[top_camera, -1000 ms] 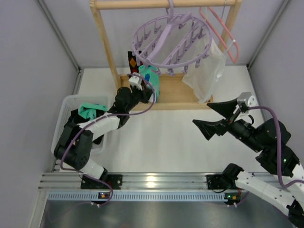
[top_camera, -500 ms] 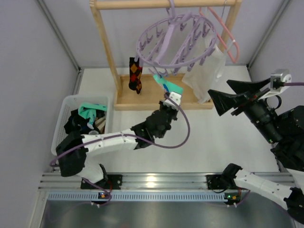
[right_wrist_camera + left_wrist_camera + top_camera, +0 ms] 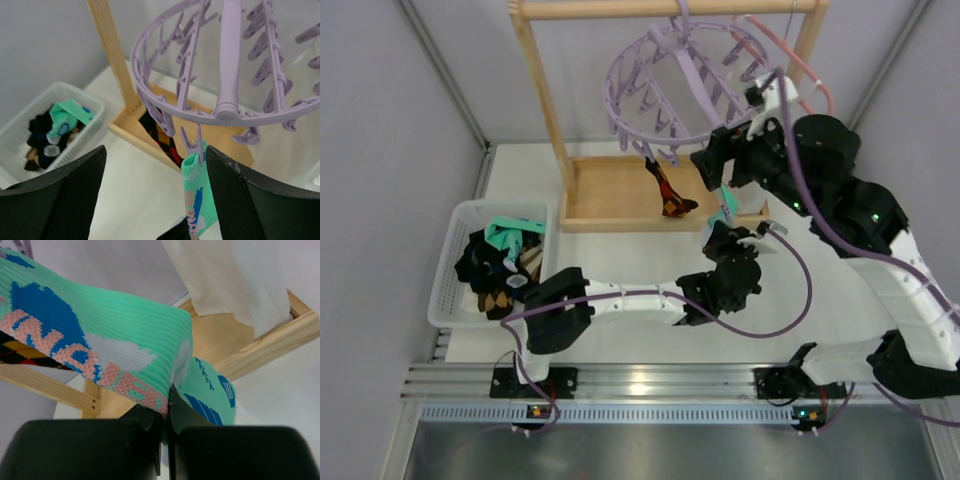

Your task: Remove the socks clipped to the hanger

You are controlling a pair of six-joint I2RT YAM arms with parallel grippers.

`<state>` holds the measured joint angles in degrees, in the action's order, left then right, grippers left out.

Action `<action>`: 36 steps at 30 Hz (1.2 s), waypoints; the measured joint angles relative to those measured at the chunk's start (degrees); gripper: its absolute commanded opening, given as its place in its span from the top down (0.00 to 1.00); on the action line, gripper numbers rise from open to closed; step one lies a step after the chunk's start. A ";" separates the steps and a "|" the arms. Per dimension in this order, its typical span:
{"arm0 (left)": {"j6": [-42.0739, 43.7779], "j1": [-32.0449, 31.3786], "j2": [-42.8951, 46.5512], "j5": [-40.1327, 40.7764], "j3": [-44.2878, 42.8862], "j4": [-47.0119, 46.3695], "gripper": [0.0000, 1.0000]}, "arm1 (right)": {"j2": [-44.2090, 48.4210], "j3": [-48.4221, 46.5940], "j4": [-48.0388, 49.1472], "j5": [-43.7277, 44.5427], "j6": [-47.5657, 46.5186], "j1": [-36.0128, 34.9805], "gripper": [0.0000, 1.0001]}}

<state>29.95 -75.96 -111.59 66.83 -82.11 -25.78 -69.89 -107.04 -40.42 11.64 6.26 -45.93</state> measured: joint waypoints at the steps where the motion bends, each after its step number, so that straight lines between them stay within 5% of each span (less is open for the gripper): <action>1: 0.28 0.00 0.00 0.44 -0.13 0.00 1.00 | -1.81 -0.24 -0.85 0.28 -0.76 0.00 0.25; 8: 1.64 -0.11 -0.48 1.97 -0.63 0.00 1.00 | -8.33 0.13 -4.52 4.57 -4.07 -0.02 0.36; 36: 2.23 -0.59 -2.29 2.99 -1.57 -0.02 1.00 | -17.73 0.04 -3.08 16.48 -8.76 -0.44 0.53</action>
<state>32.18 -76.55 -113.89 69.82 -83.68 -25.80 -87.61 -107.00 -43.51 28.12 -2.50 -46.37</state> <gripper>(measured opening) 0.036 0.488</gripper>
